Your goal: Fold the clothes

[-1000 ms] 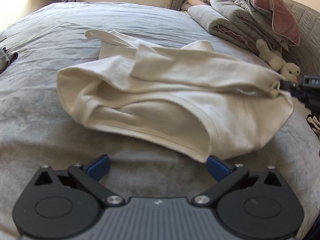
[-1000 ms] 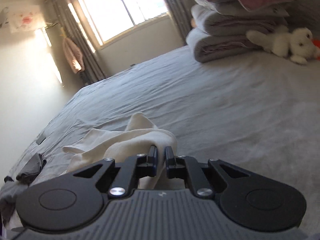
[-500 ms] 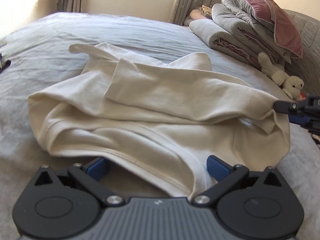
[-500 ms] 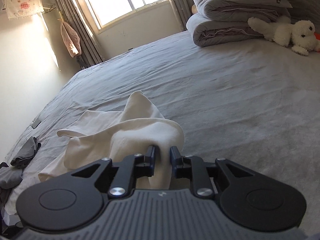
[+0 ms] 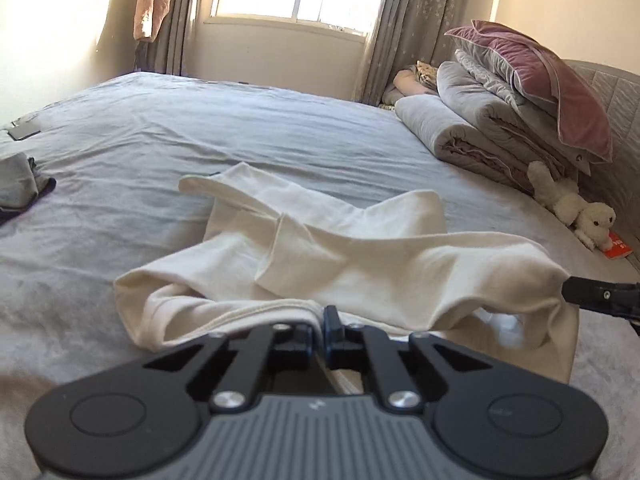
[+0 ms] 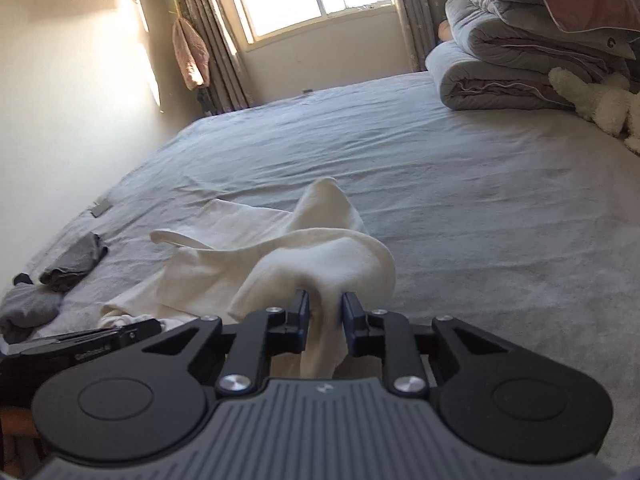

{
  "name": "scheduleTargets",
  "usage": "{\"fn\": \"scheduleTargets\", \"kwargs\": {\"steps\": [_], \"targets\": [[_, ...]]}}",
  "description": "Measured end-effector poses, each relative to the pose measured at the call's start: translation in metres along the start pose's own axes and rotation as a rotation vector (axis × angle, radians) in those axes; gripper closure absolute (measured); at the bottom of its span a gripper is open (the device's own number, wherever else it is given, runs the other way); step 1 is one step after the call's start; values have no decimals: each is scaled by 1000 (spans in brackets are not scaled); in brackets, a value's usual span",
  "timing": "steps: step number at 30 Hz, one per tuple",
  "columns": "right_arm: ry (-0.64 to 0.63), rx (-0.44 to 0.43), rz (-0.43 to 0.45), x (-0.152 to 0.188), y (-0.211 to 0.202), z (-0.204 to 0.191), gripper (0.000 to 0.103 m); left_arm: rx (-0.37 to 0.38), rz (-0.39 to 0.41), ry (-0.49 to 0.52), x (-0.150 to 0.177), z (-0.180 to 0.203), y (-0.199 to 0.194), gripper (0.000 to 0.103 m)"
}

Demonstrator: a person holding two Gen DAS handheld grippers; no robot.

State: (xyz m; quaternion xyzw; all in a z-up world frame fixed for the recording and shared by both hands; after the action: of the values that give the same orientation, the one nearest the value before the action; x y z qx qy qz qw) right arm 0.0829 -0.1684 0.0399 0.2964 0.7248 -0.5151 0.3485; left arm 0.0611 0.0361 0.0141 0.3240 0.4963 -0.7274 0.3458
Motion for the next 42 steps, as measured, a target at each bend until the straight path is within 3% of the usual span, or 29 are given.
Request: {"fn": "scheduleTargets", "kwargs": {"steps": [4,6,8,9,12,14,15,16,20,24,26,27,28,30,31,36,40,42], "targets": [[0,-131,89,-15,-34,-14,99,-11,-2,-19,-9,-10,-13,98],[-25,-79,109,-18,-38,-8,99,-29,-47,-22,0,-13,-8,97],[-92,27,89,-11,-26,1,98,-48,-92,-26,8,-17,-4,92],[-129,83,77,-7,-19,6,93,-58,-115,-27,12,-18,-1,92],[-153,64,13,5,-4,5,88,-86,-174,-25,23,-22,3,80],[-185,29,17,9,-3,-6,73,-110,-169,13,25,-19,-1,54],[-211,27,22,11,-1,-11,40,-119,-170,33,26,-18,-3,51],[-241,35,28,13,1,-16,17,-125,-176,47,28,-16,-4,48],[-363,67,50,23,12,-33,12,-172,-221,53,40,-18,-5,34],[-412,151,21,28,38,-31,12,-164,-271,14,55,-16,-6,31],[-397,158,-8,32,50,-29,27,-175,-269,25,57,-13,-7,27],[-376,162,-26,33,53,-27,48,-177,-269,26,58,-11,-6,26],[-354,170,-43,34,56,-25,62,-171,-275,10,60,-10,-3,26],[-327,181,-42,33,54,-23,67,-151,-279,-54,64,-8,0,25],[-304,174,-24,29,49,-23,74,-141,-272,-77,64,-5,1,23],[-92,89,99,-6,9,-14,86,-22,-250,-210,63,10,7,21],[100,22,179,-25,-22,4,87,41,-210,-296,62,12,14,18],[224,14,175,-25,-26,20,87,57,-193,-294,60,12,18,18]]}}
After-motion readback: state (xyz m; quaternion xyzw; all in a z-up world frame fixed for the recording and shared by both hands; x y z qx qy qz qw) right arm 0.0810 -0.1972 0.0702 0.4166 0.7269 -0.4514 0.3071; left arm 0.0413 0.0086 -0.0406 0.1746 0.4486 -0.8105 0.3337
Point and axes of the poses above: each gripper's, at about its wrist camera, not at the fingertips, and y roughly the way its jaws point, z to its right, x to its underside, the point moved 10 cm from there along y, roughly the way its jaws point, and after that the axes turned 11 degrees about x, right-handed, at the moved point
